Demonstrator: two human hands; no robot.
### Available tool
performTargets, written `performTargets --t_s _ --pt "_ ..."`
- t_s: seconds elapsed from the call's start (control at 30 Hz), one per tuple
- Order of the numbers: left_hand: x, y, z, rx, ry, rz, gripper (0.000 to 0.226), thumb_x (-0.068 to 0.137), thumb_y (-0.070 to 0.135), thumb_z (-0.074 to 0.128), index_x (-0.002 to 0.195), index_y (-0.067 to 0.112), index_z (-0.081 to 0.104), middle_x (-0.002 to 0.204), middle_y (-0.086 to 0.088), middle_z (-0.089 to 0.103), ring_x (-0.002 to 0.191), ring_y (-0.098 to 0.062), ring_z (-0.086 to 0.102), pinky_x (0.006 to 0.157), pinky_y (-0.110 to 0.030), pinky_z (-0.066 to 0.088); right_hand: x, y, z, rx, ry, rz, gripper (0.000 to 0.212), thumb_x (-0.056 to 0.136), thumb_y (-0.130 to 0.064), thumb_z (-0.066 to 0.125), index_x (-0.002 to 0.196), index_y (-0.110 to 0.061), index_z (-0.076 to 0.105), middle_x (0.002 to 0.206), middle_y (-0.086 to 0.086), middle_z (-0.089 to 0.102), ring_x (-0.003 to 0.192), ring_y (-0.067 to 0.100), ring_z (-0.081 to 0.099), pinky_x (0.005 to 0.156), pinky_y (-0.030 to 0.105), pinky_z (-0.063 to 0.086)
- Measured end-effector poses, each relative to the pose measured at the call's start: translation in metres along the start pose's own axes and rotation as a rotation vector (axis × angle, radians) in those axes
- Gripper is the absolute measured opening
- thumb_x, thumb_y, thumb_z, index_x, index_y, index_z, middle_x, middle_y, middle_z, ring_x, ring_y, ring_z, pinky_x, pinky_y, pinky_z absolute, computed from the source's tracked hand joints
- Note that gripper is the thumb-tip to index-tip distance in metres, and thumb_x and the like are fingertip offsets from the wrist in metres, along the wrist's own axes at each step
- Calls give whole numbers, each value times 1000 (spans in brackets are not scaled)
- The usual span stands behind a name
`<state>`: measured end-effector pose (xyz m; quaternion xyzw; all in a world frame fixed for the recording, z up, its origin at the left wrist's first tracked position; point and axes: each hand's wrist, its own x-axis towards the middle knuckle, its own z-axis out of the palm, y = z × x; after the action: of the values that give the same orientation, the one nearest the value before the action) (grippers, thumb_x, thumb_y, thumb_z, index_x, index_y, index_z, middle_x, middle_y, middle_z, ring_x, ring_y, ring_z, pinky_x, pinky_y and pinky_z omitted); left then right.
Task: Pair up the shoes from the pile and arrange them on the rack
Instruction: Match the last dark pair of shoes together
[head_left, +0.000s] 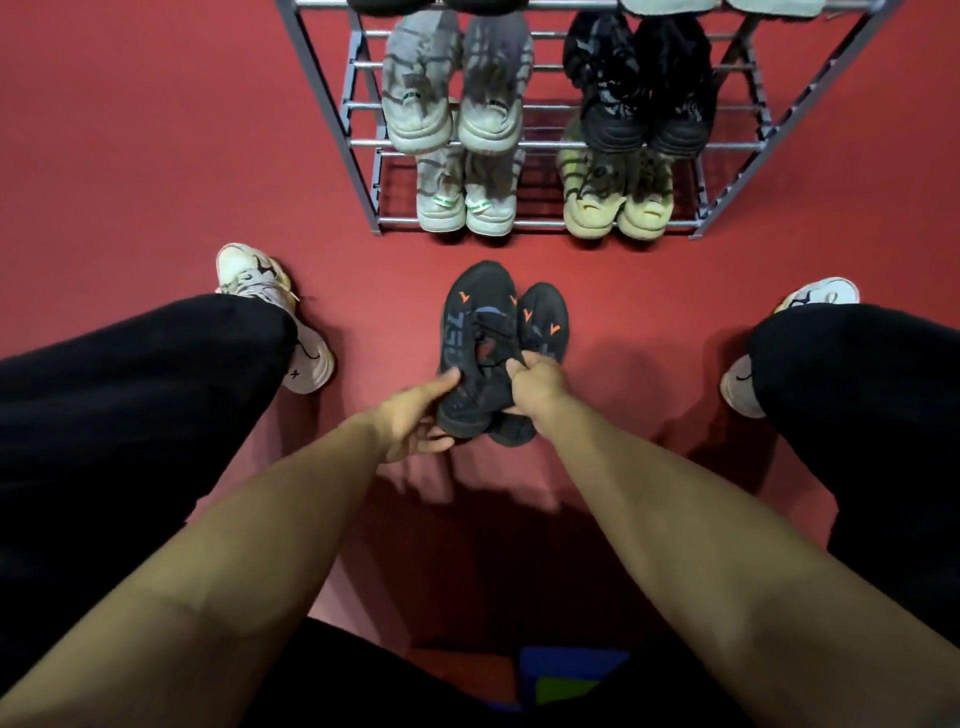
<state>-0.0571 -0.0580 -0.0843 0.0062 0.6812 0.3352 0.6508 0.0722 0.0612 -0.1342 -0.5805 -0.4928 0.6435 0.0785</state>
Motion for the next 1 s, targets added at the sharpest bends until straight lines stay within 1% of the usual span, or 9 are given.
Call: performTargets --t_s 0.07,0.13,0.2,0.3,0.4,0.53,0.8,0.9,1.0 --pt "5 0 -5 18 54 18 20 86 41 66 89 21 61 81 3 67 67 -8 63 58 -22 54 -25 -23 9 112 -104 68 21 101 -27 46 109 -19 63 110 6 66 96 27 66 63 36 59" --pt "13 -2 -8 -40 103 35 17 87 36 66 88 21 60 79 4 68 56 -4 65 51 -19 53 -25 -22 7 127 -103 95 28 102 -36 42 114 -18 60 101 2 64 85 23 63 60 35 58" --pt "18 -6 -10 -84 110 37 14 88 33 66 93 22 59 86 3 68 52 -3 67 50 -21 54 -19 -15 -1 -19 138 34 18 98 -34 46 101 -22 60 100 6 64 81 26 61 72 41 59" --pt "26 -14 -8 -117 106 30 22 87 26 69 102 28 54 96 2 68 68 -12 68 56 -28 57 -15 3 -22 -315 412 95 19 90 -17 54 108 -17 59 131 14 51 111 33 55 98 32 41" --pt "31 -19 -2 -124 97 37 32 87 13 67 108 29 49 92 4 67 74 -20 65 53 -32 58 -10 22 -31 -572 210 261 44 91 -24 57 128 0 56 136 20 54 122 35 56 105 37 45" --pt "39 -23 -2 -138 91 64 32 87 0 62 108 22 52 114 -3 64 81 -26 66 50 -35 60 -9 39 -19 -604 33 302 47 90 -31 63 127 -2 61 130 17 61 118 33 60 101 39 50" --pt "37 -21 -7 -169 10 44 24 91 4 60 112 15 57 98 -7 69 76 -20 70 61 -34 60 2 54 4 -214 80 338 35 77 -22 77 107 -12 62 115 8 68 102 27 66 90 42 56" --pt "36 -17 -2 -192 -8 52 20 92 5 58 110 14 57 96 -8 70 77 -21 70 62 -34 60 0 49 10 143 85 385 39 81 -11 69 117 -9 54 120 10 66 95 22 66 64 32 56" --pt "35 -10 0 -212 -24 58 15 91 5 58 103 14 60 83 -3 75 69 -17 73 63 -35 60 -6 39 5 286 104 364 41 80 -14 68 118 -10 54 115 10 68 93 23 70 57 26 53"
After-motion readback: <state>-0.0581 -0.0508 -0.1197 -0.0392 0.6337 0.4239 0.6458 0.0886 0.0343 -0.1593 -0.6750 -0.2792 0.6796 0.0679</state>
